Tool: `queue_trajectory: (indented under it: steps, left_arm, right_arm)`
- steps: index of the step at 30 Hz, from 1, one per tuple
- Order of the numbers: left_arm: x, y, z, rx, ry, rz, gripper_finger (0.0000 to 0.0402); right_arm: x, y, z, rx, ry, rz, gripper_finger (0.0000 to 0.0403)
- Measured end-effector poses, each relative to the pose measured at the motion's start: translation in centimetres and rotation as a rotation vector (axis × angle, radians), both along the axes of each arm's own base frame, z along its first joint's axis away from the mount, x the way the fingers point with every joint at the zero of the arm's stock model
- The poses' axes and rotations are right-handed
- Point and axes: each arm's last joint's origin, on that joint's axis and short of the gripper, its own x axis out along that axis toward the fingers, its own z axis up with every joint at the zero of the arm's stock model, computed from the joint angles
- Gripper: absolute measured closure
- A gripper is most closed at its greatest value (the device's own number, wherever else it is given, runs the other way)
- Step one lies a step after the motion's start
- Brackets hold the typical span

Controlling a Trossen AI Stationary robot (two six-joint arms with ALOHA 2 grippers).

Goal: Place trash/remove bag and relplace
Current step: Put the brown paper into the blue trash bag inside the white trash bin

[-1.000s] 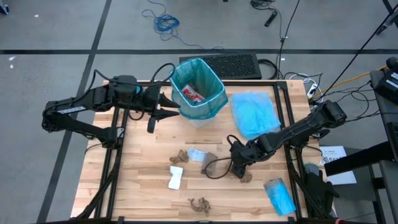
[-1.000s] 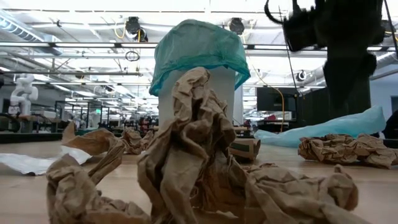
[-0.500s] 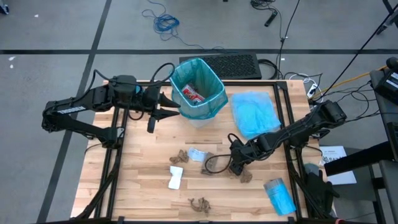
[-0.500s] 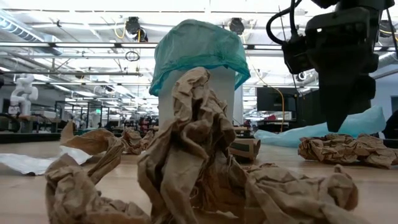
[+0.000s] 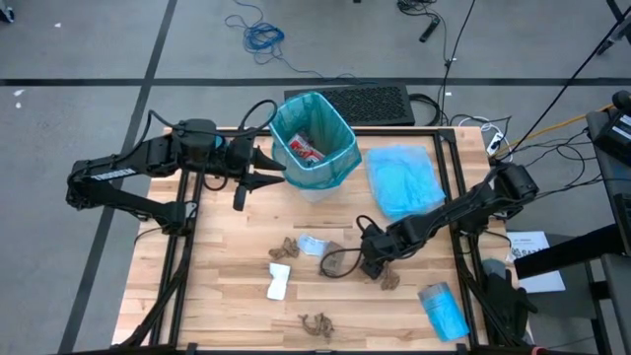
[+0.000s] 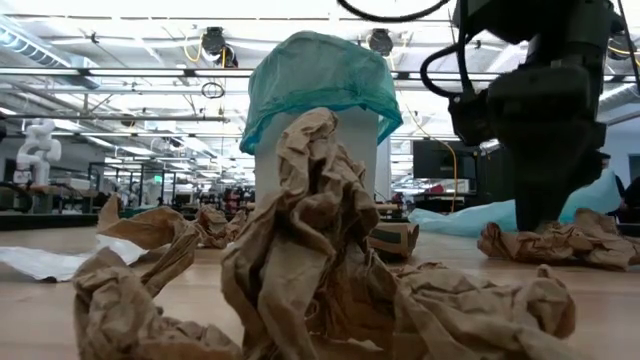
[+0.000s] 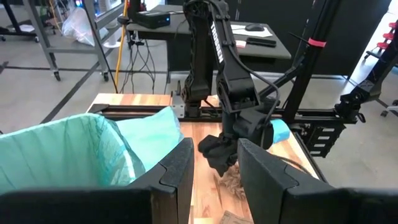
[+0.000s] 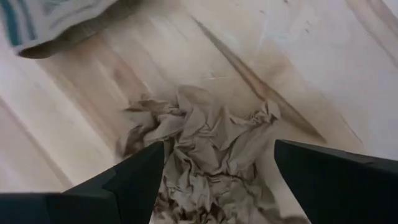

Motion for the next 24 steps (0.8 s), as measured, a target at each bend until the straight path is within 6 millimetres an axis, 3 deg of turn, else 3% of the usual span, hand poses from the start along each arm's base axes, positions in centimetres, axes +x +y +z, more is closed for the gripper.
queue_trajectory:
  steps: [4, 7, 15, 24]
  left_arm:
    - [0.0, 0.0, 0.0, 0.000, 0.000, 0.001, 0.0281]
    - [0.0, 0.0, 0.0, -0.001, 0.000, 0.001, 0.0281]
    - [0.0, 0.0, 0.0, 0.000, -0.001, 0.006, 0.0281]
    - [0.0, 0.0, 0.0, 0.001, 0.001, 0.006, 0.0281]
  right_arm:
    - [0.1, -0.1, -0.5, -0.005, 0.021, -0.009, 0.0128]
    - [0.1, -0.1, -0.6, -0.006, 0.021, -0.012, 0.0172]
    - [-0.1, -0.2, 1.3, 0.024, -0.060, -0.019, 0.0380]
    - [-1.3, -1.0, 5.6, -0.015, -0.260, -0.137, 0.0400]
